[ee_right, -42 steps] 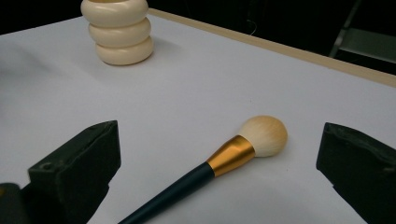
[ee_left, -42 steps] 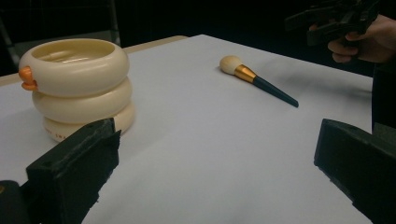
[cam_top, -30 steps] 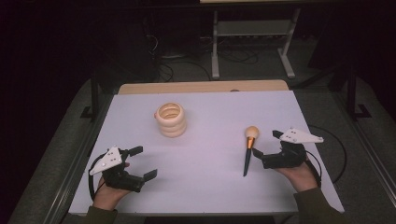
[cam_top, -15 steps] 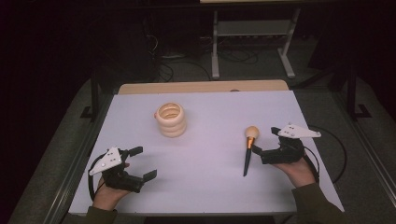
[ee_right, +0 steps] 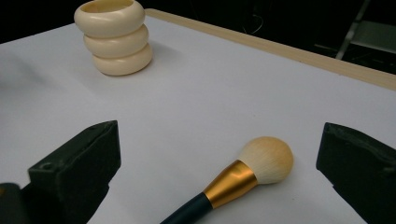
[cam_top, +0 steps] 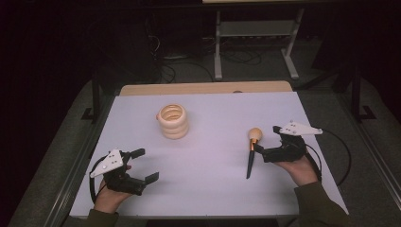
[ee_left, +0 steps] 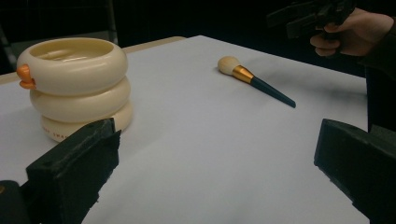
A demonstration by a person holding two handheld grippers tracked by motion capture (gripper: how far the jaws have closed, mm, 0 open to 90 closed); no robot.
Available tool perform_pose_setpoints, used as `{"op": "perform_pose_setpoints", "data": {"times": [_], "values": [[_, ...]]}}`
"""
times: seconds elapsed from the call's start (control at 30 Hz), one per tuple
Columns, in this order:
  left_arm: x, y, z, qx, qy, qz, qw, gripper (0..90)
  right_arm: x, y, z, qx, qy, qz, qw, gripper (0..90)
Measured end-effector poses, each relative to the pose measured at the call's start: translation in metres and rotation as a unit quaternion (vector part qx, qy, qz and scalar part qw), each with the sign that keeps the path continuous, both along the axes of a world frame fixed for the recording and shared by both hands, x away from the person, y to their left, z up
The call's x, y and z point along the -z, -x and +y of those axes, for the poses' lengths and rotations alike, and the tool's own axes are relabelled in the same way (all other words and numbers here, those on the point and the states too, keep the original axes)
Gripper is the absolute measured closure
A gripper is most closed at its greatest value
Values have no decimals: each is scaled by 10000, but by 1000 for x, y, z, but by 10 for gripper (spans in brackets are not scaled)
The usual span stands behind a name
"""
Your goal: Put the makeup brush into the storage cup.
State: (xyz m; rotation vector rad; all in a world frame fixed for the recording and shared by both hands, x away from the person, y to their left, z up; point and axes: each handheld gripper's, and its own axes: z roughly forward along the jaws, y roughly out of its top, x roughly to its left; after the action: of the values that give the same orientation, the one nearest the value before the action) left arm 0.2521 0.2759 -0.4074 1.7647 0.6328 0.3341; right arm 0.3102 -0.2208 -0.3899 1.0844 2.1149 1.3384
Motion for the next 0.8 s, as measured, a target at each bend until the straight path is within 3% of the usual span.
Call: {"op": "perform_pose_setpoints", "data": {"times": [0.17, 0.8], "values": [[0, 0, 0, -8, 10, -8, 10000, 0, 1, -3, 3, -21, 92, 55, 9999, 0], [1, 0, 0, -11, 38, 52, 10000, 0, -1, -17, 8, 0, 77, 207, 9998, 0]]}}
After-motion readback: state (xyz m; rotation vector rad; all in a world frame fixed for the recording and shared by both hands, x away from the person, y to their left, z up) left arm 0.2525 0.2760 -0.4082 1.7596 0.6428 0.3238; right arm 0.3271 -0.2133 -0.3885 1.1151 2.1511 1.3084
